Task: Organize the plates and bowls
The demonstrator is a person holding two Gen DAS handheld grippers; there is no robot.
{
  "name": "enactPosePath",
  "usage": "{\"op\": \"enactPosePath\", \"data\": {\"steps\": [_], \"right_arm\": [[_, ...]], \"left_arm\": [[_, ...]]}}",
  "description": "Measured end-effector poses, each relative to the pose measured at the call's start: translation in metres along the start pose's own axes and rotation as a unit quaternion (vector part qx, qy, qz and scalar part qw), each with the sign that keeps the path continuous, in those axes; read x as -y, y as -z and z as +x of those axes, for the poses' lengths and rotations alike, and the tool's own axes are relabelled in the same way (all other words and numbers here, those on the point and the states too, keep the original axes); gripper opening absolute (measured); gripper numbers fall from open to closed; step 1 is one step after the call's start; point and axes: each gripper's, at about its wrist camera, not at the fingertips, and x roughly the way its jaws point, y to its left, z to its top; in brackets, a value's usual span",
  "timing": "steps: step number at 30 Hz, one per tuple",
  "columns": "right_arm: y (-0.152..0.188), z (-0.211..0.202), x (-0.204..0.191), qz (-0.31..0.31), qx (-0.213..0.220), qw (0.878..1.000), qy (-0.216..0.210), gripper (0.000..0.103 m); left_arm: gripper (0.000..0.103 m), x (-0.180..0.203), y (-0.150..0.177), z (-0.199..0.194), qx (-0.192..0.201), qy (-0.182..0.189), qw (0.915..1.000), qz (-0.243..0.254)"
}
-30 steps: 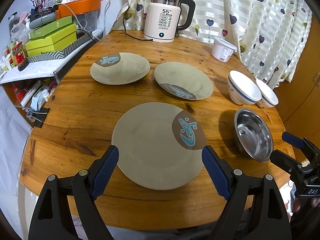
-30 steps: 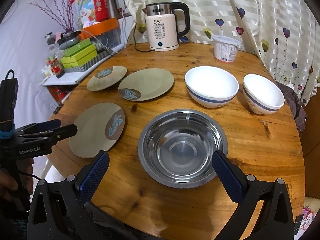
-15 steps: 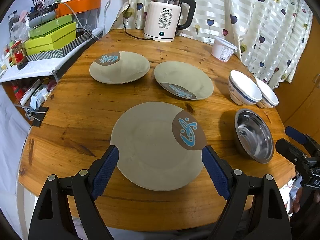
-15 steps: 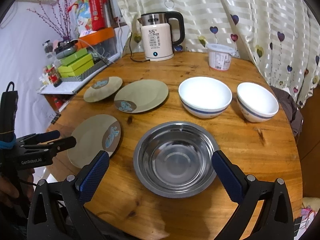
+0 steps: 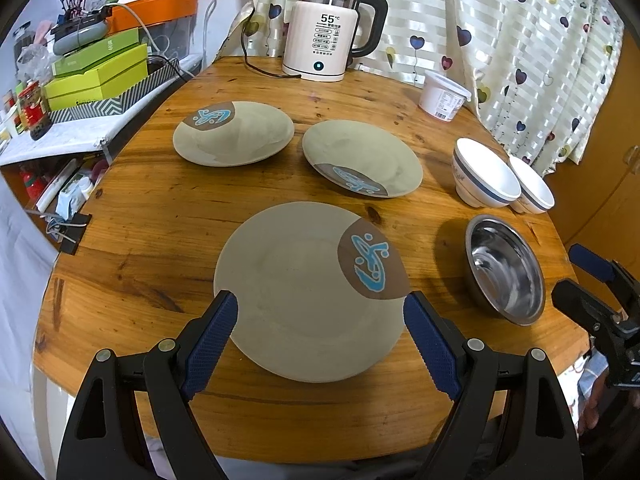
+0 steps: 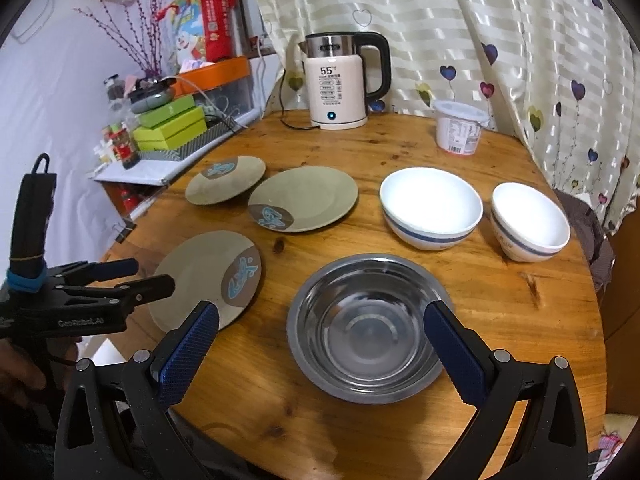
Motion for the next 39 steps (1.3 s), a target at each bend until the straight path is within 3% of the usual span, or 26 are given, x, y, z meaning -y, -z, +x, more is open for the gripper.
{"op": "enactPosePath", "data": {"steps": [14,28,39], "right_arm": [[-0.006,-0.005,-0.004,-0.008,0.028,0.999,0.016,0.103],[-0.021,0.005,-0.017,-0.009,0.01,0.999,-0.032,0.103],[-0.053,0.024,-0.035,-0.042,0.003,0.998,-0.056,0.103]], "left_arm": [[0.085,0.001,0.0,0.001,-0.003,-0.004,1.0,0.002],[0.085,-0.015,-0.011,-0.002,0.016,-0.004,0.9998,-0.013],[0.085,-0.043,-0.03,-0.002,0.035,0.001,0.9986,-0.041]]}}
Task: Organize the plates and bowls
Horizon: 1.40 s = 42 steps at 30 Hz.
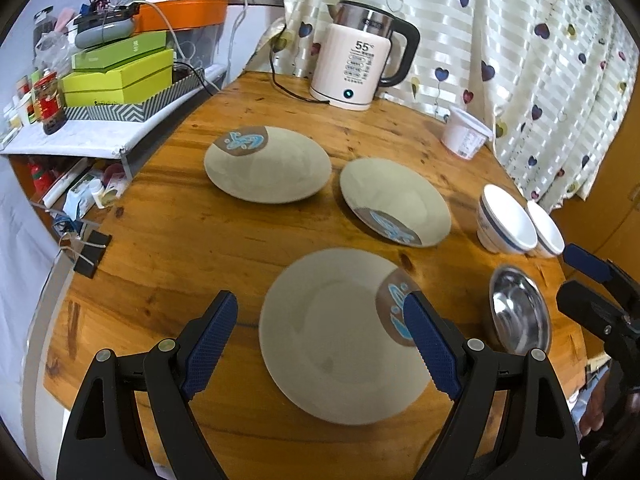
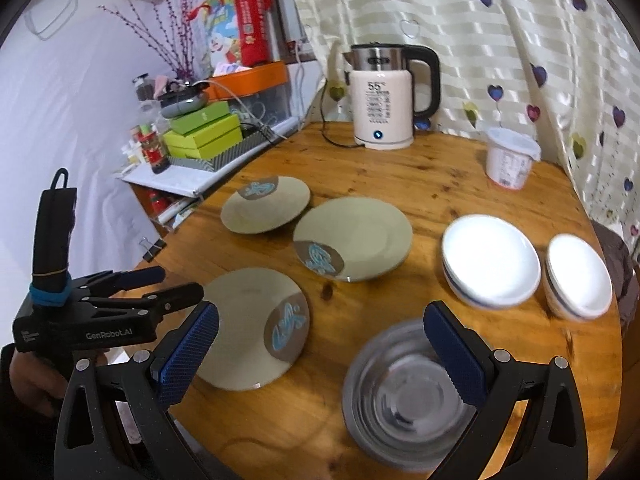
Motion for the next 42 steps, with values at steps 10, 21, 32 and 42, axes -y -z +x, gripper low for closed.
{"op": "enactPosePath", "data": {"steps": [10,21,32,42], "right_arm": [[-0.049,0.03,-0.009,-0.01,0.0,0.999,-0.046,0.103],[-0.085,0.089,-0.017,-0.019,-0.04,0.996,-0.078,0.103],[-0.104,0.132,-0.014,0.012,-0.075,0.991,-0.111,0.103],[-0.124,0.169,-0.025,-0.007,-0.091,0.988,-0.126,0.103]], "left_arm": [[0.085,-0.028,-0.023,0.01,0.014,-0.009,0.9995,-0.026],[0.085,-0.059,-0.045,0.027,0.023,-0.034,0.9979,-0.051],[0.085,-0.084,-0.064,0.04,0.031,-0.025,0.996,-0.081],[0.085,-0.093,-0.076,0.06,0.022,-0.019,0.995,-0.096]]}}
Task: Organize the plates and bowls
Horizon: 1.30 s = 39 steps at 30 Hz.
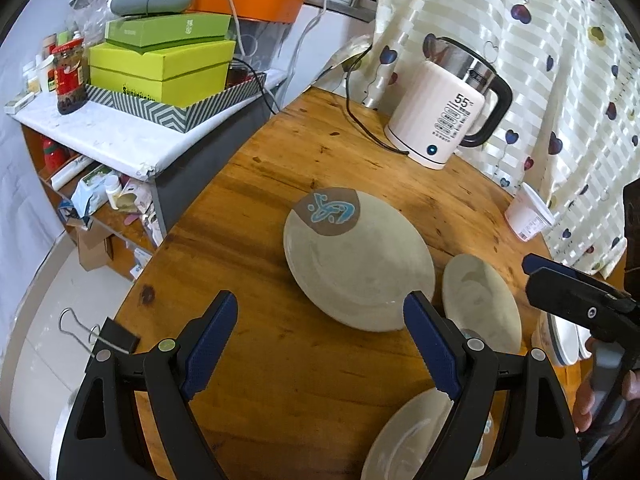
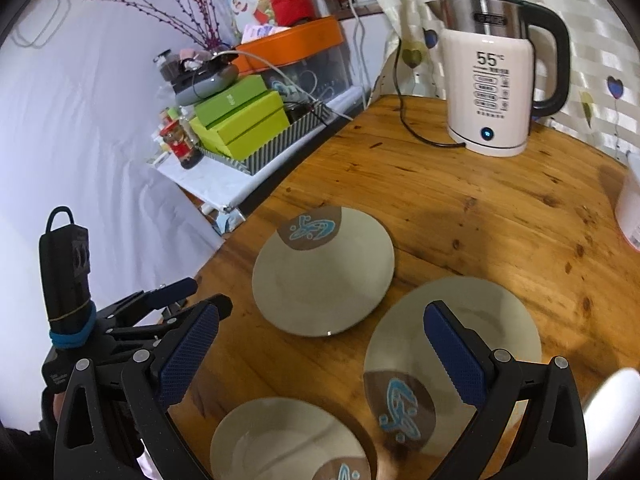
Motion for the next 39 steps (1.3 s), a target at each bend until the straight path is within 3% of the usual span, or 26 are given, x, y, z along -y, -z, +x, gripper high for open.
{"op": "enactPosePath", "data": {"steps": [10,13,15,25,33,39], "right_arm": [[-0.016,0.046,0.007,-0.019,-0.048,0.998,0.024,0.103],[-0.021,0.053,0.013,-0.016,-0.05,0.998,0.03,0.101],[-0.025,0.059,0.018,-0.01,-0.055,0.998,0.029,0.09],[-0.029,0.091,0.04,0.016,-0.096,0.995,0.028,0.065],[-0.026,0.104,0.049,0.031,-0.114,0.993,0.022,0.034],[-0.026,0.107,0.05,0.033,-0.117,0.992,0.022,0.025]], "left_arm": [[0.085,-0.017,-0.011,0.026,-0.013,0.001,0.9994,-0.031],[0.076,-0.02,-0.013,0.035,-0.02,0.003,0.9991,-0.036],[0.071,-0.02,-0.013,0.042,-0.027,0.004,0.9989,-0.038],[0.052,-0.023,-0.013,0.058,-0.045,0.006,0.9979,-0.047],[0.035,-0.019,-0.013,0.062,-0.047,0.006,0.9982,-0.038],[0.029,-0.014,-0.014,0.063,-0.045,0.014,0.9984,-0.029]]}}
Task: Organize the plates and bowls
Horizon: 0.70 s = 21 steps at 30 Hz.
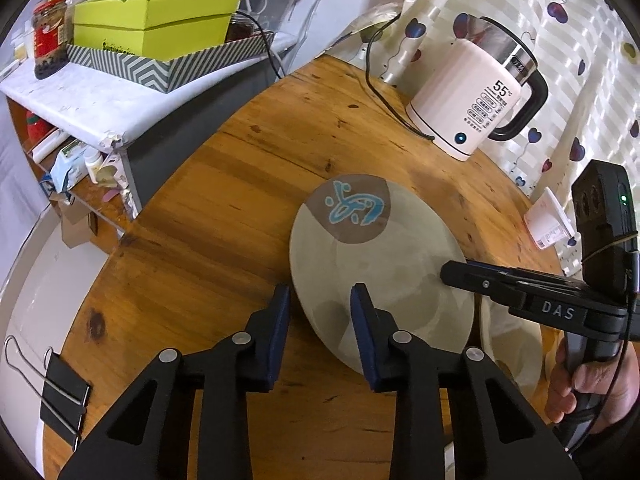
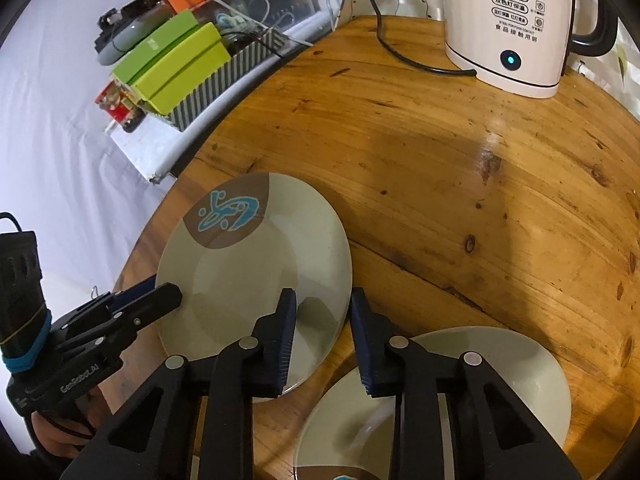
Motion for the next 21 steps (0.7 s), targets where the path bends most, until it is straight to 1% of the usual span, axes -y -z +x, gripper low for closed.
{"op": "enactPosePath", "data": {"steps": [3,13,21], "right_arm": [[0.001,-0.001,0.002,0.008,0.002,1.0,-0.004,0.024],[0.002,-0.002,0.0,0.011,0.004,1.0,-0.004,0.024],[0.004,-0.018,-0.009,0.007,0.012,1.0,-0.005,0.024]], "left_arm": [[0.029,0.001,0.0,0.0,0.001,-0.004,1.0,0.004],[0.029,0.002,-0.001,-0.006,0.009,-0.002,0.9999,0.007],[0.029,0.004,0.001,-0.021,0.016,-0.001,0.9998,0.008]]}}
